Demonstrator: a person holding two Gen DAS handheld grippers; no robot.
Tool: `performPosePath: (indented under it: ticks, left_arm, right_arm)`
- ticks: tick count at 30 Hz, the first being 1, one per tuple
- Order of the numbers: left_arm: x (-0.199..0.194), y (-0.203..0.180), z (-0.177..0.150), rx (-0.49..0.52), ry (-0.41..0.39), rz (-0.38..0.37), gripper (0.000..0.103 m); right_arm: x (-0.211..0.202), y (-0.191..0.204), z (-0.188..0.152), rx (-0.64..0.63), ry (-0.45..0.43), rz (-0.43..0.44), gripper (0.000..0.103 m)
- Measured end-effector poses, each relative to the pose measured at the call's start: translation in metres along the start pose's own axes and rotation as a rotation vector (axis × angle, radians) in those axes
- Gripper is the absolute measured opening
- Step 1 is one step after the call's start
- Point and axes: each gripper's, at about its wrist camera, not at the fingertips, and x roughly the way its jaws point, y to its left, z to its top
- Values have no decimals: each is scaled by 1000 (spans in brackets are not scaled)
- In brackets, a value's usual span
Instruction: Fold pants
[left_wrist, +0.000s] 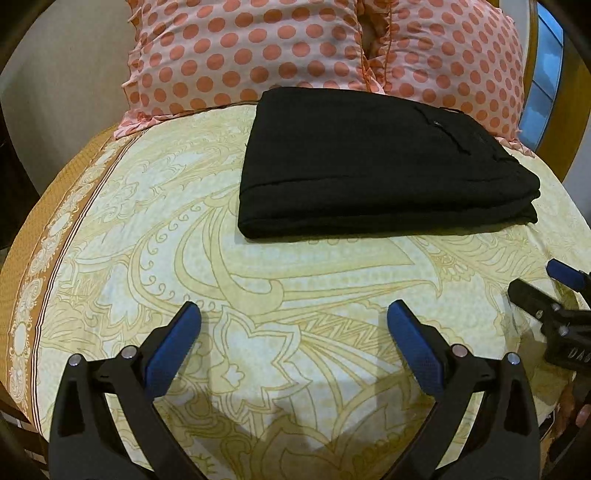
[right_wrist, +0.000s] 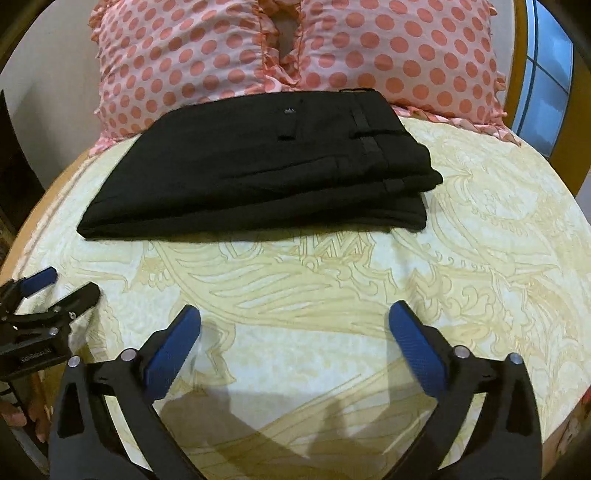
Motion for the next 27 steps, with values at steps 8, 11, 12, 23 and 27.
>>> performPosePath:
  ticks: [8, 11, 12, 23, 27]
  left_arm:
    - [-1, -1, -1, 6, -18, -3, 101]
    - [-1, 0, -1, 7, -17, -3, 101]
    - [-1, 0, -1, 7, -18, -3, 101]
    - [-1, -1, -1, 5, -17, -3, 101]
    - [-1, -1, -1, 5, -18, -3, 101]
  right_arm:
    - [-2, -1, -4, 16, -17, -10, 102]
    - [-2, -1, -3, 15, -18, -10, 102]
    - [-2, -1, -3, 14, -18, -9, 102]
    - [-2, -2, -3, 13, -17, -8, 102]
    - [-2, -2, -3, 13, -18, -8, 102]
